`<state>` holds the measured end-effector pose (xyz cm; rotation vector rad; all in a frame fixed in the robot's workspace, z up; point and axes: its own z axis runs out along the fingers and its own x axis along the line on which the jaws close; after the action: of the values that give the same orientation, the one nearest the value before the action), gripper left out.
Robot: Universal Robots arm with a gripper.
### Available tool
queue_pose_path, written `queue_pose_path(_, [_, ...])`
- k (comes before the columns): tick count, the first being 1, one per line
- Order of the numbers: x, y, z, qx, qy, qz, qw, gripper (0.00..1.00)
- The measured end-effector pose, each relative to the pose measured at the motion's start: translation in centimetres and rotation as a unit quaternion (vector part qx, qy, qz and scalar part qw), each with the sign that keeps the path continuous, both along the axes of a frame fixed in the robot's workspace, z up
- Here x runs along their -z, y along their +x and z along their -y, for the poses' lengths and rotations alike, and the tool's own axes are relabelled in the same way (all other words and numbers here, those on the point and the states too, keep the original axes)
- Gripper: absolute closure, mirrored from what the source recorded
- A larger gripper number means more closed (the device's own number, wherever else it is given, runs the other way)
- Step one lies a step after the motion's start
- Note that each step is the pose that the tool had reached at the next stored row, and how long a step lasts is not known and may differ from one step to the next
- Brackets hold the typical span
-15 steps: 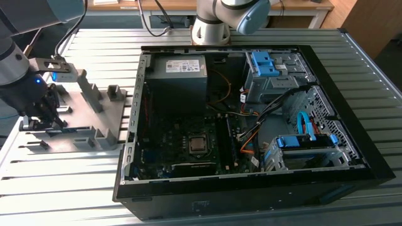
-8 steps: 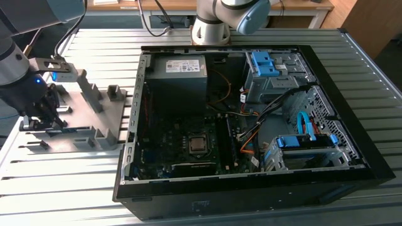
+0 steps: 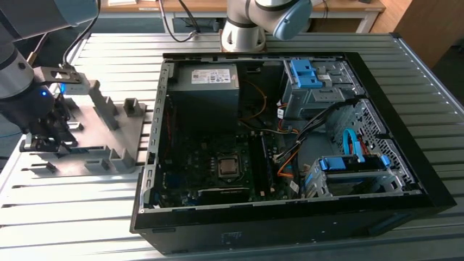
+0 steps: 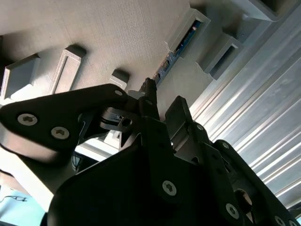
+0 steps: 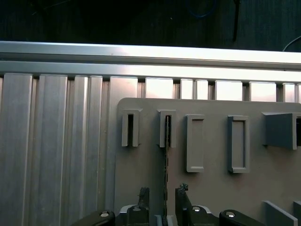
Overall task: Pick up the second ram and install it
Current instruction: 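Pick up the second ram and move it above second insertion slot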
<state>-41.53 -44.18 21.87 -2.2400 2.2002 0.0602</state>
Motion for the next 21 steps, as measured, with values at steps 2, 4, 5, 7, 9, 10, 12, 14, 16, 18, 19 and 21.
queue_pose_path(2, [0.04,0.0,0.00,0.000,0.0001,0.0001,1.0000,0.65])
queue_pose_path(4, [0.25,0.0,-0.01,0.000,0.0001,0.0001,1.0000,0.65])
queue_pose_path(5, [0.31,0.0,-0.02,-0.001,0.0000,0.0000,1.0000,0.65])
queue_pose_path(7, [0.44,0.0,-0.06,-0.011,0.0001,0.0000,0.9999,0.65])
queue_pose_path(9, [0.54,0.0,-0.08,-0.023,0.0001,0.0000,0.9997,0.65])
queue_pose_path(10, [0.61,0.0,-0.09,-0.026,0.0001,0.0000,0.9997,0.65])
queue_pose_path(12, [0.80,0.1,-0.10,-0.027,0.0005,0.0001,0.9996,0.65])
queue_pose_path(14, [1.07,0.2,-0.11,-0.027,0.0008,0.0000,0.9996,0.65])
queue_pose_path(16, [1.39,0.2,-0.13,-0.027,0.0010,0.0000,0.9996,0.65])
queue_pose_path(18, [1.70,0.2,-0.15,-0.027,0.0011,0.0000,0.9996,0.65])
queue_pose_path(19, [1.80,0.3,-0.18,-0.028,0.0011,0.0000,0.9996,0.65])
queue_pose_path(21, [2.01,0.3,-0.22,-0.029,0.0013,0.0000,0.9996,0.65])
